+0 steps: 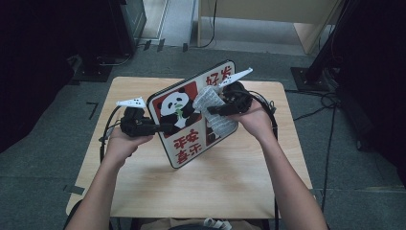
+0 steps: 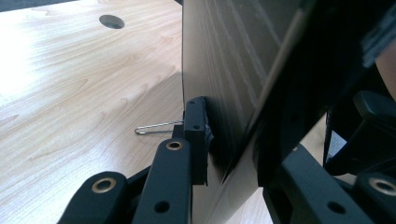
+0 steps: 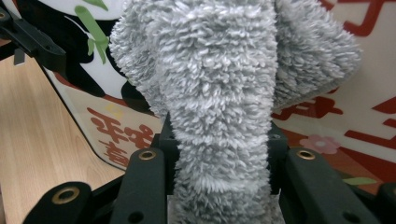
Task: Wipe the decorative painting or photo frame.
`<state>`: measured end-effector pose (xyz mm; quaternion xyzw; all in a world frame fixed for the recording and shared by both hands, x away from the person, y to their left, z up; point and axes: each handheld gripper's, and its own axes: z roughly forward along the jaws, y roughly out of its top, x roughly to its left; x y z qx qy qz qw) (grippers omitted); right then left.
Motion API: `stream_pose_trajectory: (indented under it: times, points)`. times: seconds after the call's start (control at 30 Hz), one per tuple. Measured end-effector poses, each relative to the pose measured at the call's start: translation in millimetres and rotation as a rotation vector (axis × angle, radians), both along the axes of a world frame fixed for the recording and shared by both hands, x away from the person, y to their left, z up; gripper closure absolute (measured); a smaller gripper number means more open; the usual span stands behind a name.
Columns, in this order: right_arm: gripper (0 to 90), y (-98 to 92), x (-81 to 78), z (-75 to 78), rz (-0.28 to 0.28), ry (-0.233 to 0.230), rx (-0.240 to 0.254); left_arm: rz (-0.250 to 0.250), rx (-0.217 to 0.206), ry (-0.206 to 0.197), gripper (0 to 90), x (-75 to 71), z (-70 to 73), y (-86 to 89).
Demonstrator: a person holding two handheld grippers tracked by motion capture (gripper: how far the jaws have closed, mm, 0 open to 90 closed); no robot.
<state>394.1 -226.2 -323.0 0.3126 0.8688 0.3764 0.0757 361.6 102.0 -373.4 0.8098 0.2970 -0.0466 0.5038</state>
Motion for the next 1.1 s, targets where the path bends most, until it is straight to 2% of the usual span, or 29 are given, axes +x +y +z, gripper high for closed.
stream_pose_trajectory:
  times: [0.5,1.1]
  points:
    - [63.5,-1.6,-3.0,-16.3,0.001,0.012,0.000,-0.003,0.002,-0.001,77.1,-0.2,0.0,0.2]
    - [63.3,-5.1,-5.4,-40.0,0.000,0.054,-0.003,-0.002,0.001,0.001,77.1,0.2,0.0,0.1]
